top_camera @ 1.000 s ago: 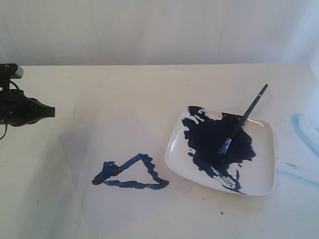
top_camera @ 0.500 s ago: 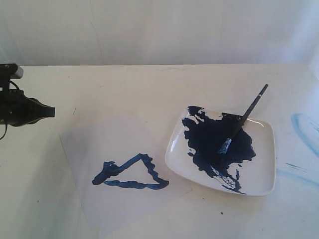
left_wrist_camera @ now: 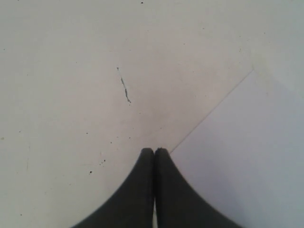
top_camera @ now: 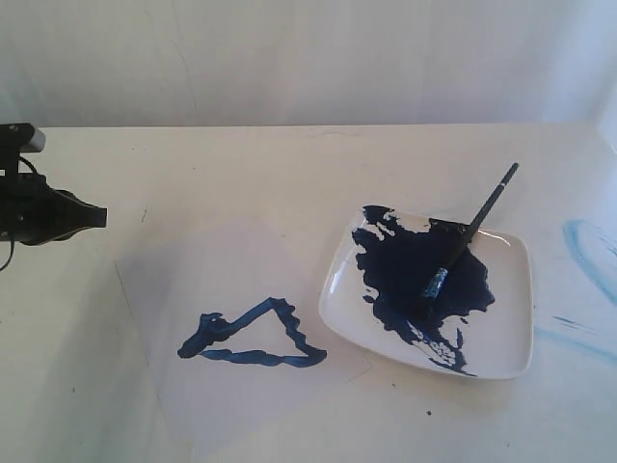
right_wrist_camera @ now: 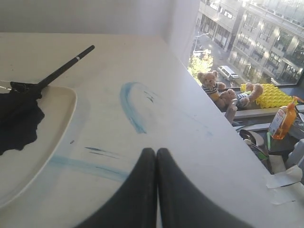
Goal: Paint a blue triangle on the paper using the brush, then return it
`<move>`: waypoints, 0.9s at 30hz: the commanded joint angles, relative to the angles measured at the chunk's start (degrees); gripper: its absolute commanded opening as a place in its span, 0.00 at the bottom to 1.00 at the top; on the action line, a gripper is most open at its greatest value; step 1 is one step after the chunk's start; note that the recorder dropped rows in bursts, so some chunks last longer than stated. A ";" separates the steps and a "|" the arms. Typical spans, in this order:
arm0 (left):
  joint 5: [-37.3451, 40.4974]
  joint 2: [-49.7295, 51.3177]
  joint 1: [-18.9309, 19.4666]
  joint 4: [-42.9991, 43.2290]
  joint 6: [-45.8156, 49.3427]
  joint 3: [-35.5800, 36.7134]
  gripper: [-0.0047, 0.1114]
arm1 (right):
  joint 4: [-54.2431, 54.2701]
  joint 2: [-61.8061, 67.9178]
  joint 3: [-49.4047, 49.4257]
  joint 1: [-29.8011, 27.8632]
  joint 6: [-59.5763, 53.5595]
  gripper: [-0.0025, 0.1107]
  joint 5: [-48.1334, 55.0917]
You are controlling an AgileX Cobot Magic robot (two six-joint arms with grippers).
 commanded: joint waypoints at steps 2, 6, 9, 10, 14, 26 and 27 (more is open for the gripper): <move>0.35 -0.69 0.27 0.55 0.14 0.30 0.04 | 0.00 -0.39 0.30 -0.37 5.15 0.02 -0.02; 0.35 -0.69 0.27 0.55 0.14 0.30 0.04 | 0.00 -0.39 0.30 1.41 6.35 0.02 -0.22; 0.35 -0.69 0.27 0.55 0.14 0.30 0.04 | 0.00 -0.39 0.30 1.78 6.35 0.02 -0.22; 0.35 -0.69 0.27 0.55 0.14 0.30 0.04 | 0.00 -0.39 0.30 1.78 6.35 0.02 -0.22; 0.35 -0.69 0.27 0.55 0.14 0.30 0.04 | 0.00 -0.39 0.30 1.82 6.24 0.02 0.02; 0.35 -0.69 0.27 0.55 0.14 0.30 0.04 | 0.00 -0.39 0.30 11.91 4.54 0.02 0.28; 0.35 -0.69 0.27 0.55 0.14 0.30 0.04 | 0.00 -0.39 0.30 13.22 3.63 0.02 0.39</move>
